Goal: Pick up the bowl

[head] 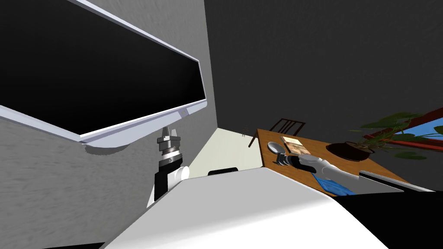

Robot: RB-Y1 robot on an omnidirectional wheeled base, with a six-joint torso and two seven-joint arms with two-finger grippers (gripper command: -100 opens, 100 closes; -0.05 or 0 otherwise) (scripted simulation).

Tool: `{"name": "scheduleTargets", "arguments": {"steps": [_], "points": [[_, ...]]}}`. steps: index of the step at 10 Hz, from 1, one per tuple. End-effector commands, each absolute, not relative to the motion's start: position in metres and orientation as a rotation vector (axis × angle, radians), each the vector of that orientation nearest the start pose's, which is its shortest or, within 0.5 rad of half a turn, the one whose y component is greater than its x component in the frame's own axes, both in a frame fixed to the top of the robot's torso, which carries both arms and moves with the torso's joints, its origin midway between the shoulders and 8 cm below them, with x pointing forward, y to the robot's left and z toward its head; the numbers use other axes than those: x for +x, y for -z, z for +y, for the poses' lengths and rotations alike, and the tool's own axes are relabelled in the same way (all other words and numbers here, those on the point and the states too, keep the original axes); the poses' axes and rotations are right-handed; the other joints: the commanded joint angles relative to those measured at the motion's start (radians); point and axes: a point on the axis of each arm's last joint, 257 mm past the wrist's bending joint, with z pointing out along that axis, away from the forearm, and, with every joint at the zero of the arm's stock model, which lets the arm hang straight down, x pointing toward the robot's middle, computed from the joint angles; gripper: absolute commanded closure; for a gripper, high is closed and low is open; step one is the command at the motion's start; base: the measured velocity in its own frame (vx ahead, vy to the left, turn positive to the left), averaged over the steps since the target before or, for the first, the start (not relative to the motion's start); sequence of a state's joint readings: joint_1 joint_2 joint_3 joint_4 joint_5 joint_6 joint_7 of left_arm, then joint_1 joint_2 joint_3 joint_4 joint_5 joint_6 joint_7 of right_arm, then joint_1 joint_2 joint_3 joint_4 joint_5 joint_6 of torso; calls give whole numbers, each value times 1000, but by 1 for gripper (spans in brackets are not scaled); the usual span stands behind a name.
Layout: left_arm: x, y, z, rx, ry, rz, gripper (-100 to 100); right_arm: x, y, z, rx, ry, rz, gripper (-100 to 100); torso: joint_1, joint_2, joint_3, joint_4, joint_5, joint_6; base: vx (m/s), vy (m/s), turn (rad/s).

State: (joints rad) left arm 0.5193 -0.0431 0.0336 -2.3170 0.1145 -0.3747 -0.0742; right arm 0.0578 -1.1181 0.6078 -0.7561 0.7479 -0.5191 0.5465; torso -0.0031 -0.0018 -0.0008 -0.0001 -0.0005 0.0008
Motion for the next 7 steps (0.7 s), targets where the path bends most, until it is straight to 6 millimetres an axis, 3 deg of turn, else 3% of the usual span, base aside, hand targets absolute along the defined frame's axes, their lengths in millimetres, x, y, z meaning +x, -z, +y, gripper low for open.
{"name": "scheduleTargets", "arguments": {"steps": [1,4,5,6,7], "points": [[350,-10,311,-809,1245,599,0,241,460,-626,-1061,301,2490,-100,0,0,0,0,0,0,39,-46,100],[350,-10,311,-809,1245,599,0,204,456,-664,-1088,356,2583,-100,-3,-3,-2,-1,-1,0,84,-93,174],[350,-10,311,-809,1245,599,0,183,460,-673,-1095,355,2632,-100,-5,-4,-3,-1,-1,0,121,-161,201],[350,-10,311,-809,1245,599,0,165,469,-670,-1100,324,2665,-100,-7,-6,-3,-1,-2,0,130,-150,186],[350,-10,311,-809,1245,599,0,165,469,-670,-1100,324,2665,-100,-7,-7,-4,-2,-2,0,75,-93,69]]}}
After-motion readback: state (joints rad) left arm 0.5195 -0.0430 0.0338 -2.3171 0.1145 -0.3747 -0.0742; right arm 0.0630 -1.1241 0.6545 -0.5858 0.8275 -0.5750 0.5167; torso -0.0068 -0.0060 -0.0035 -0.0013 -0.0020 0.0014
